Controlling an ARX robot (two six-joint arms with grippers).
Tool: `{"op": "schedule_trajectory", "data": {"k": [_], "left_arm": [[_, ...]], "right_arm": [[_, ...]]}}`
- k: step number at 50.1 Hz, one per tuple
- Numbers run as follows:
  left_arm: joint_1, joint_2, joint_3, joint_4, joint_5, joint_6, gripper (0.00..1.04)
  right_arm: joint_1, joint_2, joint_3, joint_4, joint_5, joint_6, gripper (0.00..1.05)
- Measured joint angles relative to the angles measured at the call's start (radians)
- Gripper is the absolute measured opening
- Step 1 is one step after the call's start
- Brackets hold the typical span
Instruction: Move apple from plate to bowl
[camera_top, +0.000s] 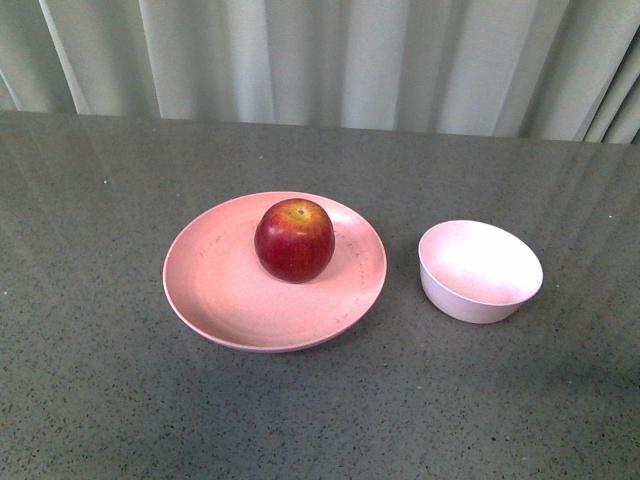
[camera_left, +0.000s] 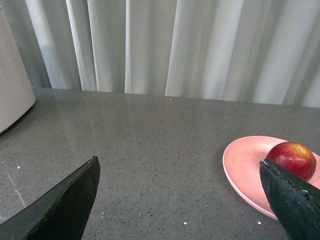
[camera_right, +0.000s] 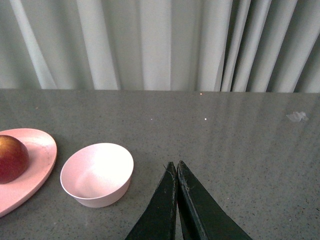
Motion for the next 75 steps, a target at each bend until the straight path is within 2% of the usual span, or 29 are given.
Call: {"op": "schedule_trajectory", "data": {"k": [20,54,59,75], "left_arm": [[0.000,0.000,0.000,0.000,0.000,0.000,0.96],[0.000,0.000,0.000,0.000,0.000,0.000,0.96],[0.000,0.000,0.000,0.000,0.000,0.000,0.96],[0.000,0.000,0.000,0.000,0.000,0.000,0.96]], "right_arm": [[0.000,-0.275,-0.001,-0.253,0.000,0.000,0.02],[0.000,-0.509,-0.001,-0.485,0.000,0.000,0.02],[0.000,-0.650,-0.001,-0.651,0.000,0.000,0.02],[0.000,-0.682,-0.001,-0.663,0.000,0.000,0.02]]}}
